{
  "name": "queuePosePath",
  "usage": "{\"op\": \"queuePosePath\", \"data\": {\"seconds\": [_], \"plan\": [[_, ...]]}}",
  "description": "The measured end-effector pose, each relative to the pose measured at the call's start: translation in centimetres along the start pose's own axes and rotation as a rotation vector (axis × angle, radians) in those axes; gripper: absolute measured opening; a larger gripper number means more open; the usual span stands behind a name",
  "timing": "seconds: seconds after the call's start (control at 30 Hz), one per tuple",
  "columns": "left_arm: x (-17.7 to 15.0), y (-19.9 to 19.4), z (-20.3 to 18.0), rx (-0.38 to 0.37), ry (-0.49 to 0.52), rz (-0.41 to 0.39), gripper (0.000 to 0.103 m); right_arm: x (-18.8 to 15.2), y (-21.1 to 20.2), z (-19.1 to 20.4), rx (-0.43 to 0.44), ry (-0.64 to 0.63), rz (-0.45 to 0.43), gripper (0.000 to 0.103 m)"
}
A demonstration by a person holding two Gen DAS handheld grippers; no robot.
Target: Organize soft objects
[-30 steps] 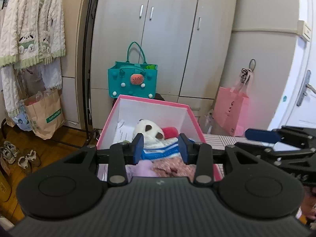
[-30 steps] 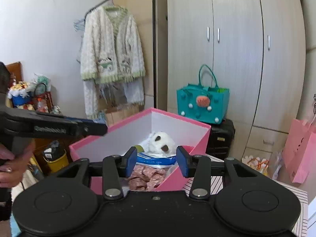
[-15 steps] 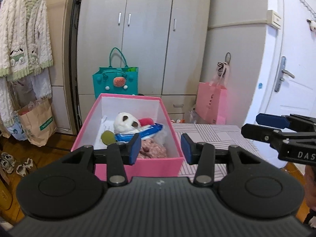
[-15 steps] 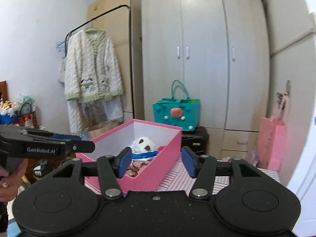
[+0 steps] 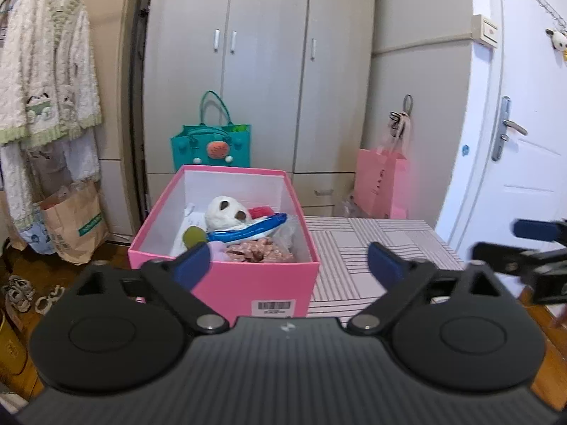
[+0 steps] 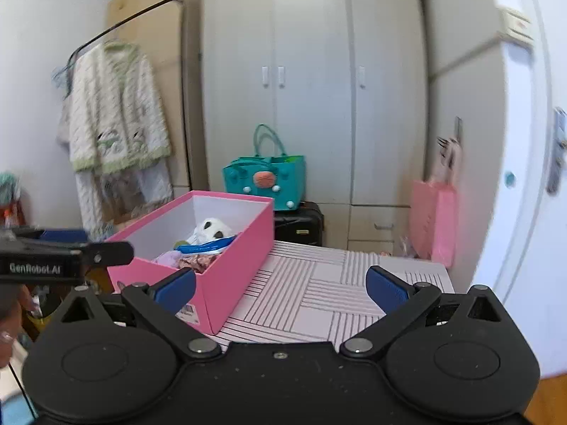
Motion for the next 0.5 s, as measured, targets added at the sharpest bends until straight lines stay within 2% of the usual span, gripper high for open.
{"op": "queuePosePath", "data": {"seconds": [0.17,0.3,0.37,0.5], "plan": [[-0.5,0.2,-0.1,0.059,-0.021,0.019,0.103,-0.7,-1.8,-1.4,-0.027,0.030,0.042,0.103],[-0.4,-0.1,-0.9,0.122,-0.005,0.019,0.103,-1.0,-3.0,-0.8,-0.167,0.004,0.015,0.103],[-0.4,-0.5,-1.3,0.165,-0.003,0.020,0.103,-1.1,-3.3,-0.9,-0.203,0.018,0.013,0.103],[-0.5,-1.5,-2.0,0.152,0.020,-0.001,0.103,-1.2,-3.6,-0.6,-0.235,0.021,0.017,0.103]]}}
Point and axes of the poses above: each gripper's, at about its wrist camera, not at the fingertips, and y roughly the way its jaws point, z to its left, x to its top, the point moved 2 cm from there along y, roughly the way its jaws point, and after that the axes turned 11 degrees about -x, right-handed, at the moved point
